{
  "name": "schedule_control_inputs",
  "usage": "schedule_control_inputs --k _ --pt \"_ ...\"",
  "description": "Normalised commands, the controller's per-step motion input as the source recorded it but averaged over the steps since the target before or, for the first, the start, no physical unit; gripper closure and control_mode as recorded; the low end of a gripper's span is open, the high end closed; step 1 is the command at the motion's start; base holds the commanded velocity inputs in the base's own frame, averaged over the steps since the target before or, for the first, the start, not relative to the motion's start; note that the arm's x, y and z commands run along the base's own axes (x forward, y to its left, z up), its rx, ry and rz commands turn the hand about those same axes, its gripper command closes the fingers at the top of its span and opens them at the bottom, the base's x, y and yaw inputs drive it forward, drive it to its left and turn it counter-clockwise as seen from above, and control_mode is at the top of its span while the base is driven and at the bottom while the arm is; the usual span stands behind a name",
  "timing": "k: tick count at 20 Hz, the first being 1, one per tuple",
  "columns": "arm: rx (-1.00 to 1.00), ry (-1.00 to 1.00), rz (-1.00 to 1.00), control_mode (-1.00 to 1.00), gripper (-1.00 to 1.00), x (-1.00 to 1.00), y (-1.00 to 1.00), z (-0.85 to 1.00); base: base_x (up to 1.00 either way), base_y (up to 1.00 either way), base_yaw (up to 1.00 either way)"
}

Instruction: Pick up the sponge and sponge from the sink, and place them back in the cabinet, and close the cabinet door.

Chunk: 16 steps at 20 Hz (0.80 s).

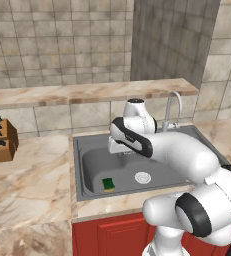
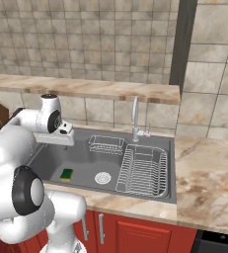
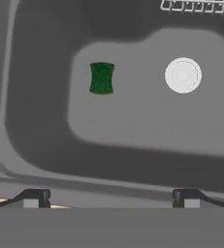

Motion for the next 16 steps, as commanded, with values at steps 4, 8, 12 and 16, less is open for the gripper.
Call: schedule_control_inputs --k 4,8,12,16 --pt "0.0 0.03 0.0 -1.0 -1.0 0.06 0.02 -0.15 0.0 0.0 0.0" --pt "0.0 0.01 0.0 -1.0 -1.0 0.12 0.02 -0.21 0.0 0.0 0.0" --pt "0.0 0.02 0.0 -1.0 -1.0 0.11 0.0 -0.17 0.0 0.0 0.0" --pt "0.0 0.02 0.0 -1.0 -1.0 0.08 0.0 -0.17 0.0 0.0 0.0"
